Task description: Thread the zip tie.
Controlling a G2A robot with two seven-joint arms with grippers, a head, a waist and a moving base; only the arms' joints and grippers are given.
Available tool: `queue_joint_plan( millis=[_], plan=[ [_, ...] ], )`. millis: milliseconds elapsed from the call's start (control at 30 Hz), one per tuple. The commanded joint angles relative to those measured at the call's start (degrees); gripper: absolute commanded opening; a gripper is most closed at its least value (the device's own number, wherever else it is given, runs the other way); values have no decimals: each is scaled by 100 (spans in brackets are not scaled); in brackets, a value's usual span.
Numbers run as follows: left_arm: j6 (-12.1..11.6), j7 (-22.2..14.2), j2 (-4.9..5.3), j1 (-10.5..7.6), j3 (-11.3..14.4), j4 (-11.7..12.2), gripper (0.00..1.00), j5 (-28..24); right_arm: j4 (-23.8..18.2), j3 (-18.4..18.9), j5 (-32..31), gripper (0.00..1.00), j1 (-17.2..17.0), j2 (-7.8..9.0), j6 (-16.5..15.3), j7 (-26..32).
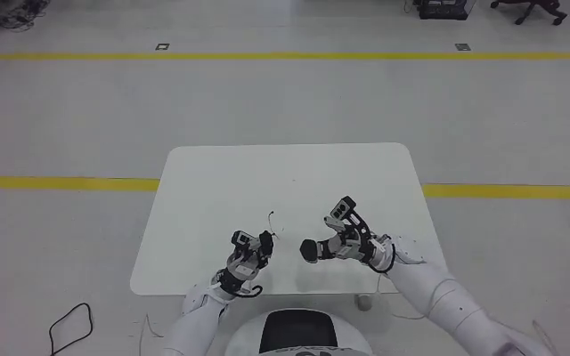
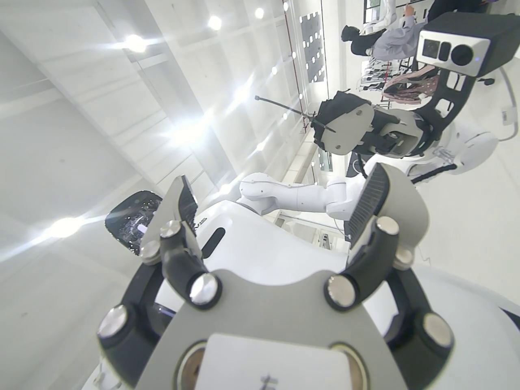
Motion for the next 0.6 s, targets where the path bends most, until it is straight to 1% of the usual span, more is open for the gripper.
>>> queue_joint_plan(
  millis=[0, 33, 133, 233, 367, 567],
  plan=[
    [8, 126, 0, 22, 56, -69, 0, 17, -71, 26, -25, 100, -45, -19, -14, -135],
    [-31, 170, -5, 33, 97, -93, 0, 12, -96, 43, 8, 100, -70, -37, -14, -179],
    [-31, 312, -33, 42, 162, -125, 0, -63, -93, 66, 101, 100, -98, -92, -14, -197],
    [-31, 361, -62, 38, 160, -133, 0, -2, -37, 56, 169, 100, -99, -148, -14, -205],
    [-31, 299, -108, 71, 143, -107, 0, 38, 99, 39, 306, 100, -74, -236, 51, -195],
    [-31, 197, -149, 78, 102, -49, 0, 27, 252, -42, 234, 100, 13, -347, 197, -150]
  ],
)
